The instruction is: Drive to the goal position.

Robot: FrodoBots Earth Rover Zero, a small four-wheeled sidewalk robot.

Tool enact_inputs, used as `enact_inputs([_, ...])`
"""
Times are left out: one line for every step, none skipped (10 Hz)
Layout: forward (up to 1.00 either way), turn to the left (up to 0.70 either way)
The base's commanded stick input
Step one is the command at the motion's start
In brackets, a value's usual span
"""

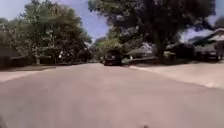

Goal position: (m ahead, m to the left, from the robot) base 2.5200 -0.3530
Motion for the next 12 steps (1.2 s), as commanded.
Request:
enact_inputs([0.7,0.31])
enact_inputs([0.7,0.22])
enact_inputs([0.7,0.12])
enact_inputs([0.7,0.03])
enact_inputs([0.7,0.0])
enact_inputs([0.7,0.0])
enact_inputs([0.7,0.0])
enact_inputs([0.7,0.0])
enact_inputs([0.7,0.0])
enact_inputs([0.7,0.0])
enact_inputs([0.7,0.0])
enact_inputs([0.7,0.0])
